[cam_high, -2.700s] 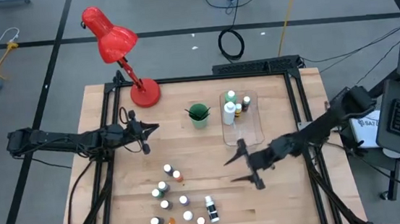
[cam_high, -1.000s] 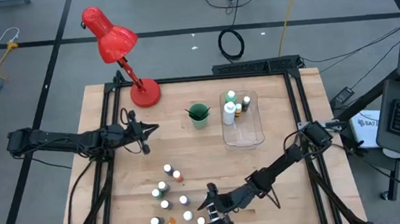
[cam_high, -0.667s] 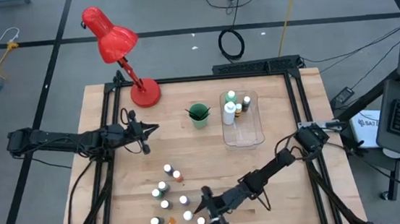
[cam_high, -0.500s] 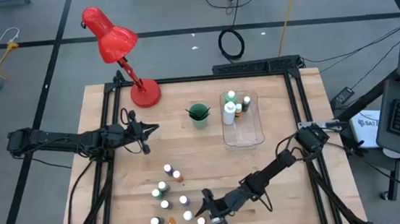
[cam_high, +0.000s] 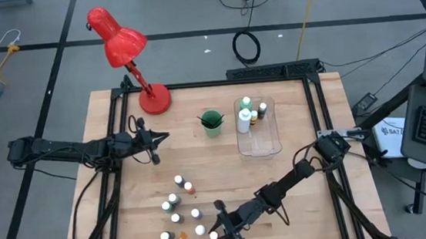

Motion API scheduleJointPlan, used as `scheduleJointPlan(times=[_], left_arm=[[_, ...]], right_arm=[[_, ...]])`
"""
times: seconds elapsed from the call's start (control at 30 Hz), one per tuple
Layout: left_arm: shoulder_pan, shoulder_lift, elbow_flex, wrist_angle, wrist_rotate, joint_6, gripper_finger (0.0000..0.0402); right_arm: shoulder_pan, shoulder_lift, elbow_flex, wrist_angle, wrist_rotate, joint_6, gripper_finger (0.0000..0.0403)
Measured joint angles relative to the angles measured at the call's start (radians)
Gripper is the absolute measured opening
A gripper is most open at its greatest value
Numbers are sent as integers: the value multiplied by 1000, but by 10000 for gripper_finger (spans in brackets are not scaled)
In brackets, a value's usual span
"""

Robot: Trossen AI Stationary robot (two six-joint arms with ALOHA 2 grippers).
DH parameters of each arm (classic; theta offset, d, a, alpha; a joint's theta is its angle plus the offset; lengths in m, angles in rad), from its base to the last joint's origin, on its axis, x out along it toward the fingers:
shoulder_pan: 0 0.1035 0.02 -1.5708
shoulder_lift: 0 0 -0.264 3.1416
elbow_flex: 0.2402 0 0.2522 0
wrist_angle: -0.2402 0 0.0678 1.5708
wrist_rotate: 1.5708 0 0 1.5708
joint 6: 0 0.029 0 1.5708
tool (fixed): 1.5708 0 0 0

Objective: Pick & Place Paint Supplies
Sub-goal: Put the orange paint bottle into the transparent bin

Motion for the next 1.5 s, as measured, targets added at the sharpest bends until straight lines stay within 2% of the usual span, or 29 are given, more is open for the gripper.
scheduleJointPlan(times=[0.07, 0.17, 0.27, 0.33, 0.4, 0.5, 0.6, 0.73, 0.83, 1.03, 1.1, 1.17, 1.23, 1.33, 1.5], left_arm=[[0, 0, 0, 0, 0, -5, 26], [0, 0, 0, 1, 0, -7, 26], [0, 0, 0, 1, 1, -7, 26], [0, 0, 0, 0, 1, -8, 26], [0, 0, 0, 0, 1, -8, 26], [0, 0, 0, 1, 1, -8, 26], [0, 0, 0, 1, 1, -3, 26], [0, 0, 0, 1, 1, -8, 26], [0, 0, 0, 1, 1, -17, 26], [0, 0, 0, 1, 1, -19, 26], [0, 0, 0, 1, 1, -19, 26], [0, 0, 0, 1, 1, -19, 26], [0, 0, 0, 1, 1, -18, 26], [0, 0, 0, 1, 1, -11, 26], [0, 0, 0, 0, 1, -11, 26]], right_arm=[[0, -7, 0, 12, 0, -25, 105], [0, -48, -2, -5, -5, -31, 105], [-2, -154, -2, -127, -1, -52, 105], [-1, -255, -2, -252, 57, -78, 105], [14, -368, -2, -416, 185, -107, 105], [47, -537, -3, -648, 461, -140, 105], [82, -690, -56, -800, 709, -137, 105], [97, -892, -245, -886, 997, -26, 105], [59, -1031, -440, -806, 1124, 112, 105], [-121, -1161, -820, -399, 1086, 127, 105], [-202, -1167, -915, -253, 1035, 127, 105], [-286, -1161, -989, -132, 924, 127, 105], [-367, -1147, -1036, -60, 809, 126, 105], [-451, -1122, -1062, -40, 683, 100, 105], [-503, -1058, -1062, 42, 616, 36, 105]])
